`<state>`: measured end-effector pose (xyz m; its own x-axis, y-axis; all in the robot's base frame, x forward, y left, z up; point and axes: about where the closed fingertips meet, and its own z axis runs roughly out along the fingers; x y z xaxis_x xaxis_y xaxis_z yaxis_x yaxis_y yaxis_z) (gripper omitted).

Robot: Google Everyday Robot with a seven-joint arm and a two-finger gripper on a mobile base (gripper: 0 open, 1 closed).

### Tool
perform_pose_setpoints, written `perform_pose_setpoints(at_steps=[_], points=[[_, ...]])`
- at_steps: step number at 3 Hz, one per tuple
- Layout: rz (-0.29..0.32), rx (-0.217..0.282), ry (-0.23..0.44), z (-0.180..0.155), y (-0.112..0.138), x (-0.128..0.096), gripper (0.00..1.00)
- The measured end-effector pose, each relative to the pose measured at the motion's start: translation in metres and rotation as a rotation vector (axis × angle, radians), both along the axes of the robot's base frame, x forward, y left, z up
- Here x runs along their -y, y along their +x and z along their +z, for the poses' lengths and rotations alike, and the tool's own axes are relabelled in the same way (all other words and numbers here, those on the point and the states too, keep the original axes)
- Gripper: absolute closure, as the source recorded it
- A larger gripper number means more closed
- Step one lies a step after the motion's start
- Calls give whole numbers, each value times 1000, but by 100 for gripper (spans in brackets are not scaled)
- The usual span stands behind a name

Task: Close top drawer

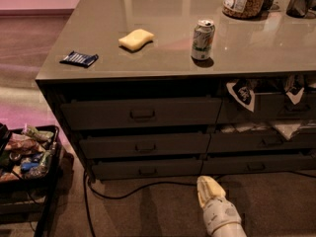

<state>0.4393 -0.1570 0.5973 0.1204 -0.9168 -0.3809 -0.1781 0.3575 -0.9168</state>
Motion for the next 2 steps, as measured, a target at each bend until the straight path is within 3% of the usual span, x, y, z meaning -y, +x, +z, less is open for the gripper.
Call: perform_pose_setpoints(at_steps=[2], points=[[2, -1, -1, 1, 0, 0, 58]])
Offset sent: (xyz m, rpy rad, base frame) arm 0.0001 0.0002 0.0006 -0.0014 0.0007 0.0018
